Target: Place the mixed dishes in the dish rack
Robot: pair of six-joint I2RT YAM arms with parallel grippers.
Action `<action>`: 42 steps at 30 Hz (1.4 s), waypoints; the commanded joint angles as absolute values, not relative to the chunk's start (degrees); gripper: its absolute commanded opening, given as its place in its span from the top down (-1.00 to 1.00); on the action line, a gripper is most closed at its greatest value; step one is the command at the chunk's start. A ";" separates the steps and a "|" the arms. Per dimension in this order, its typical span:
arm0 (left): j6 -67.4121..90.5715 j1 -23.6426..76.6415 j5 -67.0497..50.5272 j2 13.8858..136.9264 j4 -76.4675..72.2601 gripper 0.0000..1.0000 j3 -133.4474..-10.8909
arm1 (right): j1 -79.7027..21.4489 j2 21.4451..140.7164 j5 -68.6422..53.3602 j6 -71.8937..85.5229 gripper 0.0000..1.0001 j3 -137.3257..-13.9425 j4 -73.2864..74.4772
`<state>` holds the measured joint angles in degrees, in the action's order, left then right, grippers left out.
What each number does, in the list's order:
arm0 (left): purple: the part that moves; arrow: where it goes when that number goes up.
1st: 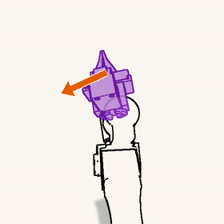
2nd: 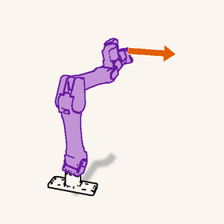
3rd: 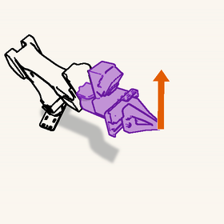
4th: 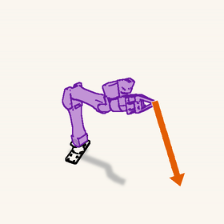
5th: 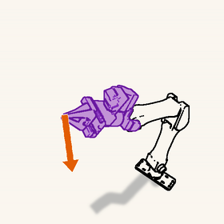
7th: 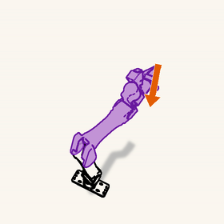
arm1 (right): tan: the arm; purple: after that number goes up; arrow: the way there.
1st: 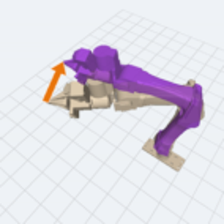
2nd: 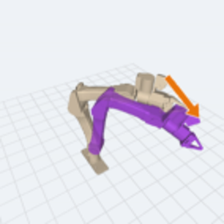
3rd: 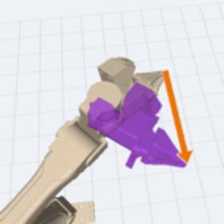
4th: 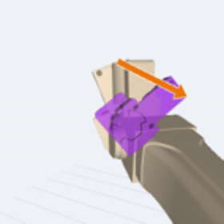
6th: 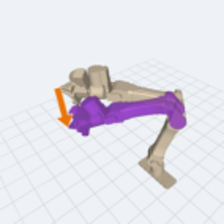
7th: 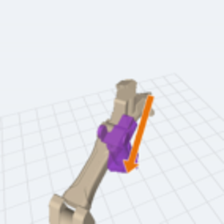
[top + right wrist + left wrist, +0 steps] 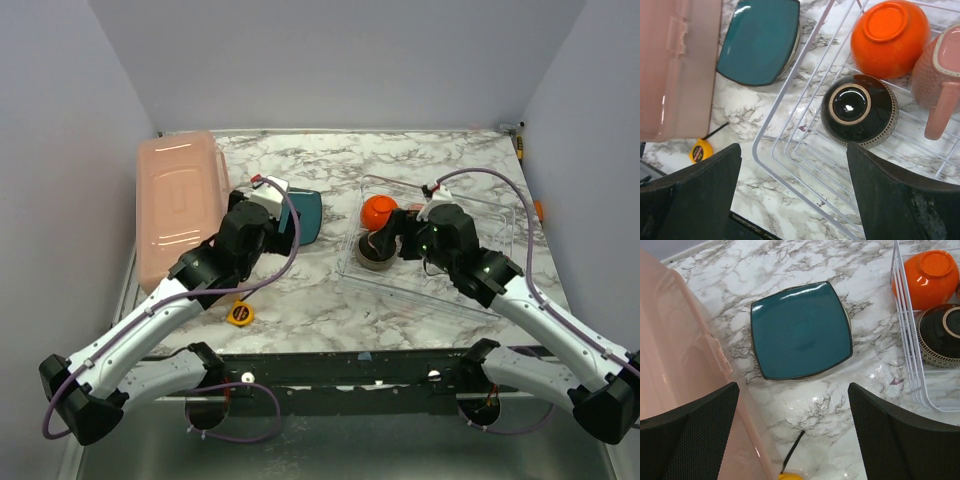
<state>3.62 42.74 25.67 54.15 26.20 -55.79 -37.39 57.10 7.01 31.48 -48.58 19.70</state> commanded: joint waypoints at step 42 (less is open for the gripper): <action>13.89 44.30 27.66 107.09 25.89 -0.36 -75.27 | -37.52 46.68 0.40 31.81 -0.80 -40.44 21.09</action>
